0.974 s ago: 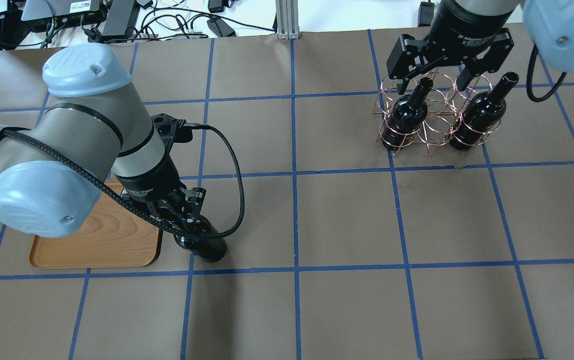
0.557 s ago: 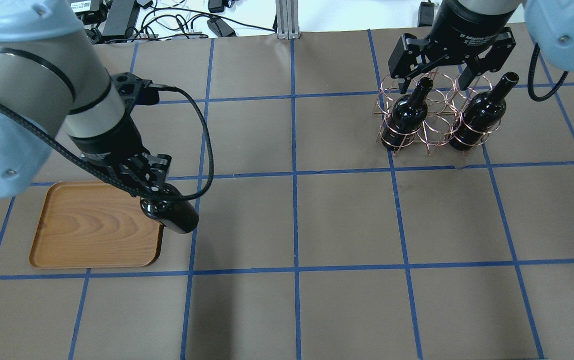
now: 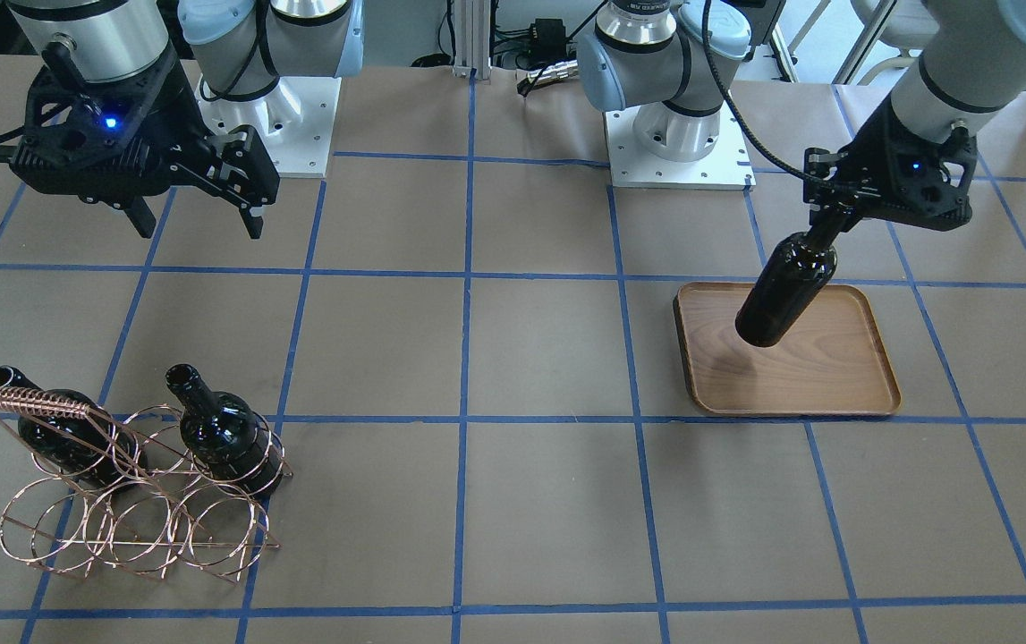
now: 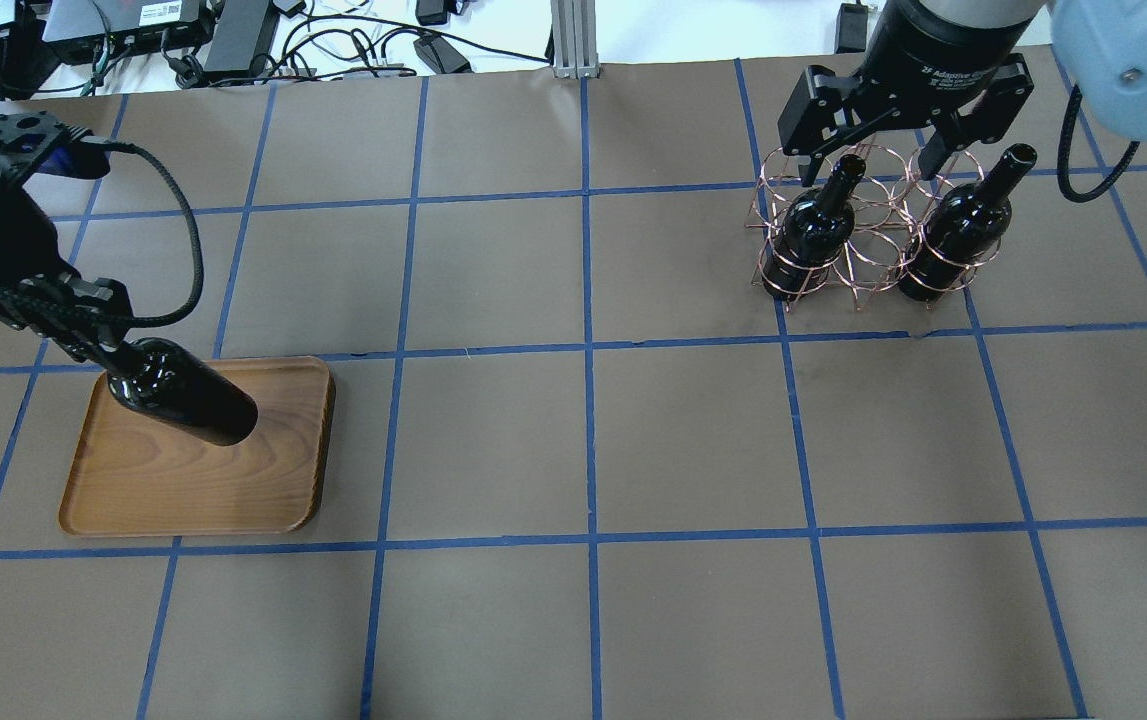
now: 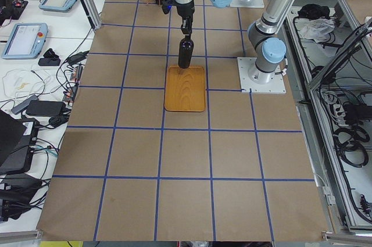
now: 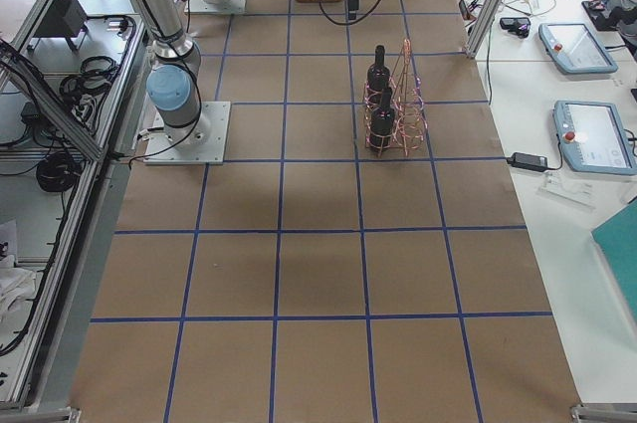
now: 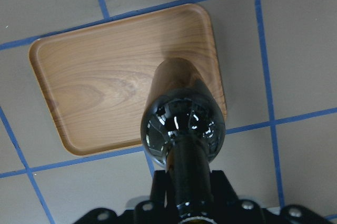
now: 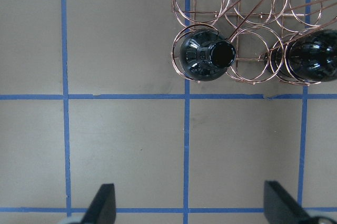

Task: Take wine from basket and place on tray
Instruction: 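Tilt the bottle and lower it lying down onto the wooden tray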

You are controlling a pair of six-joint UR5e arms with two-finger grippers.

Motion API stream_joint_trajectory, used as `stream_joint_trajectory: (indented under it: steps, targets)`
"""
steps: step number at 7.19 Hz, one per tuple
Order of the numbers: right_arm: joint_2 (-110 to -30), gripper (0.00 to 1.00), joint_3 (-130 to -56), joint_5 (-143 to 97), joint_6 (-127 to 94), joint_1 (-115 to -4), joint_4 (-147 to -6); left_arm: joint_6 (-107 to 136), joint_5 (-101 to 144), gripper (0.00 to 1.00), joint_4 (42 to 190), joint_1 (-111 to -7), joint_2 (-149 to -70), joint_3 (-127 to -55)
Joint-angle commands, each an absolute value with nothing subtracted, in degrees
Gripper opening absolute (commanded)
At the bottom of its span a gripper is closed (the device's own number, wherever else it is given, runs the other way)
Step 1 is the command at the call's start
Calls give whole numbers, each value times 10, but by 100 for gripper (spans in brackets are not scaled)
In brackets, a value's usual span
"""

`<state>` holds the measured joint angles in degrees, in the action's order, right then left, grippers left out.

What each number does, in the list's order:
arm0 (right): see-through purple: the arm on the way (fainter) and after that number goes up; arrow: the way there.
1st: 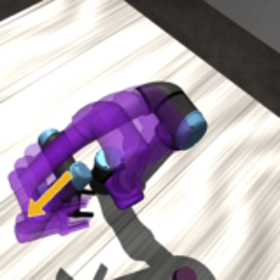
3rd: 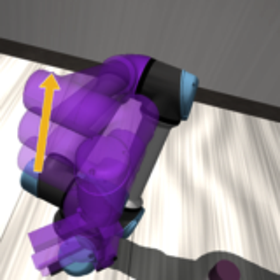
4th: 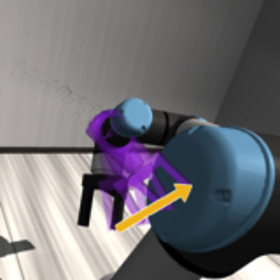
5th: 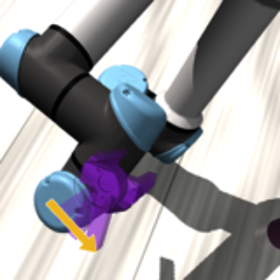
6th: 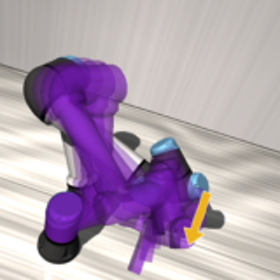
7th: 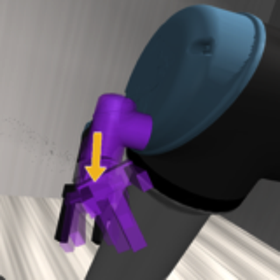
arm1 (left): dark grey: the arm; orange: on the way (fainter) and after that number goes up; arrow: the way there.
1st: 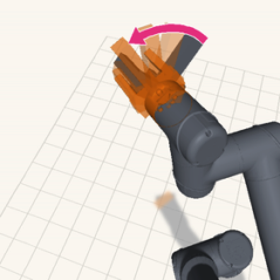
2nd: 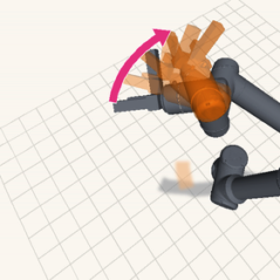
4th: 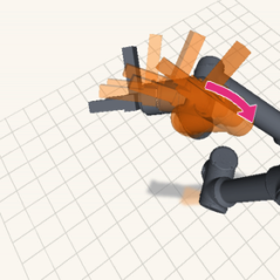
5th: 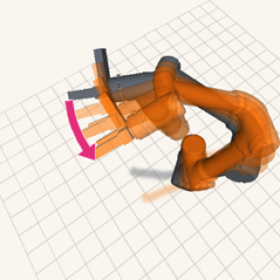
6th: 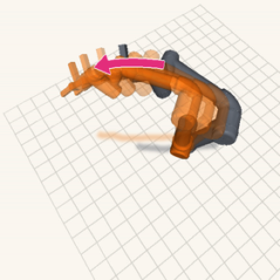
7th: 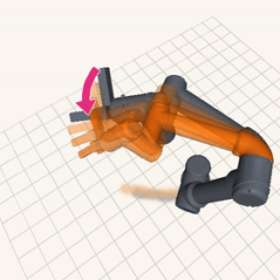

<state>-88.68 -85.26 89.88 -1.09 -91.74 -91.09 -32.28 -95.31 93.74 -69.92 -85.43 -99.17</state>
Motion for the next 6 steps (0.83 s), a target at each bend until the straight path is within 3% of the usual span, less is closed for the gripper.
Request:
stream_joint_trajectory:
  steps: [1,6]
  targets:
    - [-888,100,-853,898,-11,-918,-911,-359,-954,0,921,-664,-882,-995]
    - [-888,100,-853,898,-11,-918,-911,-360,-975,0,898,-659,-925,-993]
